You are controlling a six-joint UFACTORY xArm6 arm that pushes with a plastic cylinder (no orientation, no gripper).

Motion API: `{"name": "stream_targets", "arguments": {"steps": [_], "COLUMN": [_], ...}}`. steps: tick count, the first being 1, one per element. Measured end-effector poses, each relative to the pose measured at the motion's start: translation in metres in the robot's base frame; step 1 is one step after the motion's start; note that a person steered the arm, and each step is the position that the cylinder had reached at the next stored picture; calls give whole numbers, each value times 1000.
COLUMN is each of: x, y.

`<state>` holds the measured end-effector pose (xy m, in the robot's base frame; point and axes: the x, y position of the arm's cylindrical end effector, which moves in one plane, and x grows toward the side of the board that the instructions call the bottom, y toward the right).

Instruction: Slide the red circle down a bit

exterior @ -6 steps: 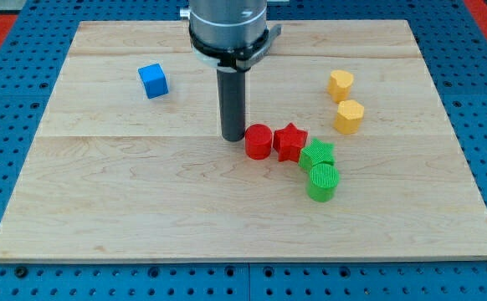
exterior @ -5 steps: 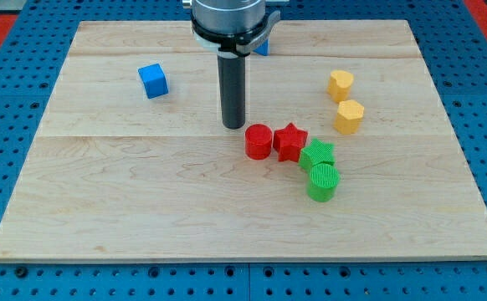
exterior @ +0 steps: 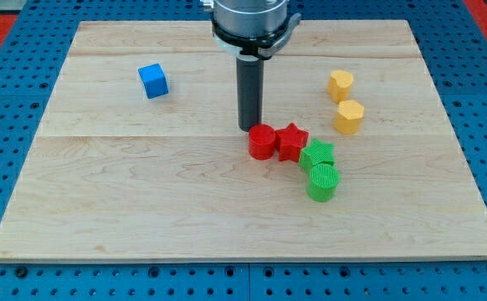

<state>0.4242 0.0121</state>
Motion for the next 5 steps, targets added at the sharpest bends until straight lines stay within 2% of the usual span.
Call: {"name": "stream_targets", "arguments": {"steps": [3, 4, 5], "x": [25, 26, 30], "y": [9, 1, -31]}}
